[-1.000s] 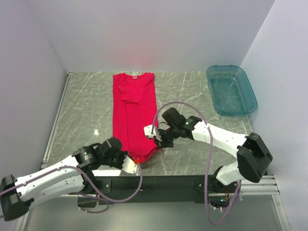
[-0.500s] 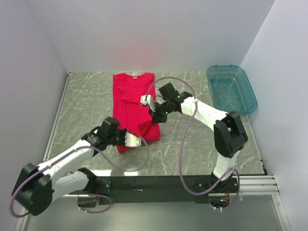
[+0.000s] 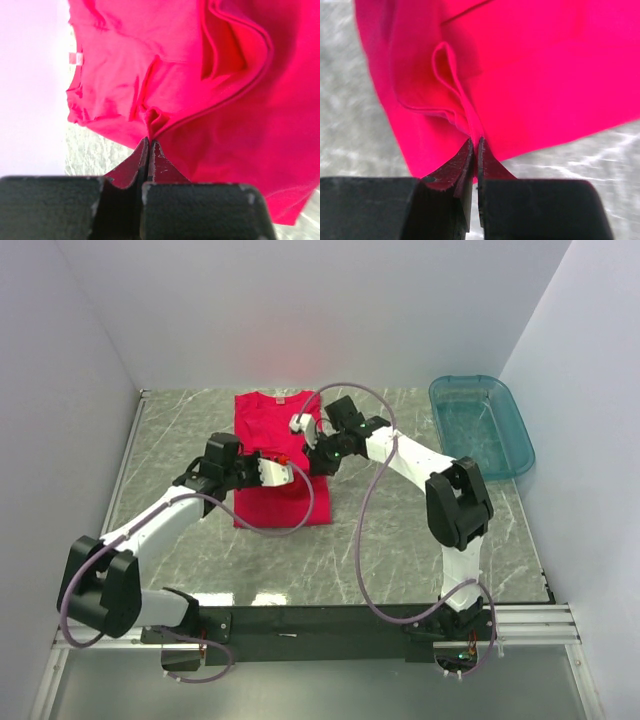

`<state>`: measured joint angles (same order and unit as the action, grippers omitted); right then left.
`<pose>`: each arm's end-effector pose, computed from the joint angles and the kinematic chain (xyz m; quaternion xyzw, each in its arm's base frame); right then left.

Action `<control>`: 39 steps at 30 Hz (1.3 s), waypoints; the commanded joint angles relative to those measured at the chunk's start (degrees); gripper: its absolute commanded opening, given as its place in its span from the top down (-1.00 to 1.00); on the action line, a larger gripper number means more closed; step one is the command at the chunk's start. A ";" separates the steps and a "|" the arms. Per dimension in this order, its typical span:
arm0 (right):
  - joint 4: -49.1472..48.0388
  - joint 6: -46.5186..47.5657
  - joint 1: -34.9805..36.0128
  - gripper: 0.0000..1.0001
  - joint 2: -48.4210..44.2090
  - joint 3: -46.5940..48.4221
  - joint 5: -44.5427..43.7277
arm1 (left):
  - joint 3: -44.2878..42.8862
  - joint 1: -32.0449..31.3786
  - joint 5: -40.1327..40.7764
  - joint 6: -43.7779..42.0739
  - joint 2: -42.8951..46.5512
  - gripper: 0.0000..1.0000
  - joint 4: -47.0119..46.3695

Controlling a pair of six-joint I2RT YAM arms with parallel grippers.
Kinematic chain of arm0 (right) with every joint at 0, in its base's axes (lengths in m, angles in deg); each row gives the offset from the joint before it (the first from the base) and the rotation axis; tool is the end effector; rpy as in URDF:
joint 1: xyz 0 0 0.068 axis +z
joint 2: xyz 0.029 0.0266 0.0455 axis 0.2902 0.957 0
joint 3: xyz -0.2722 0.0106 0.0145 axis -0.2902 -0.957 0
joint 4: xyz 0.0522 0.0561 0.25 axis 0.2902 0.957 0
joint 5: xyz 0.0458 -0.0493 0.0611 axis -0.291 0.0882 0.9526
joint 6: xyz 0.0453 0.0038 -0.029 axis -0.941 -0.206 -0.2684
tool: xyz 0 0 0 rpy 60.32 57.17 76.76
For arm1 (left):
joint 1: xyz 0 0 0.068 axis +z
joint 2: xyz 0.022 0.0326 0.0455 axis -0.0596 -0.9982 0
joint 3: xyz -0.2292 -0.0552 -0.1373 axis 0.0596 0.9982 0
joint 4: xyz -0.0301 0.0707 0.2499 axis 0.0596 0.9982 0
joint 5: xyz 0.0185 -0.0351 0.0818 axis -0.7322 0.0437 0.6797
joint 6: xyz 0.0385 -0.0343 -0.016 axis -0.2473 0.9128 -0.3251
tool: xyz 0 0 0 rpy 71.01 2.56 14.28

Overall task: Fold and stack the t-shirts
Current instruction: Fold the tshirt

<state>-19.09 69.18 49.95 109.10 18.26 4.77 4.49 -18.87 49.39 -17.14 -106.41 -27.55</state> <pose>0.3502 0.2512 0.2364 -0.5603 0.7254 0.2731 0.2920 0.2606 -0.1164 0.2474 0.6267 0.6271 0.0417 0.4608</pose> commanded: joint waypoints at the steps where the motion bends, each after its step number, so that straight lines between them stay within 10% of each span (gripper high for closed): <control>1: -3.56 -3.77 -1.70 1.00 2.01 5.12 -2.66 | -3.27 1.71 -2.39 -0.53 -2.36 0.99 -4.31; 39: -5.14 -10.28 -3.20 1.00 15.02 21.82 -9.70 | -10.22 7.61 -3.36 5.27 -19.15 0.99 -15.74</control>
<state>-23.24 59.50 47.19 123.63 37.15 -4.26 -3.36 -11.44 47.20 -12.88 -125.38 -40.60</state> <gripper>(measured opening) 0.084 0.015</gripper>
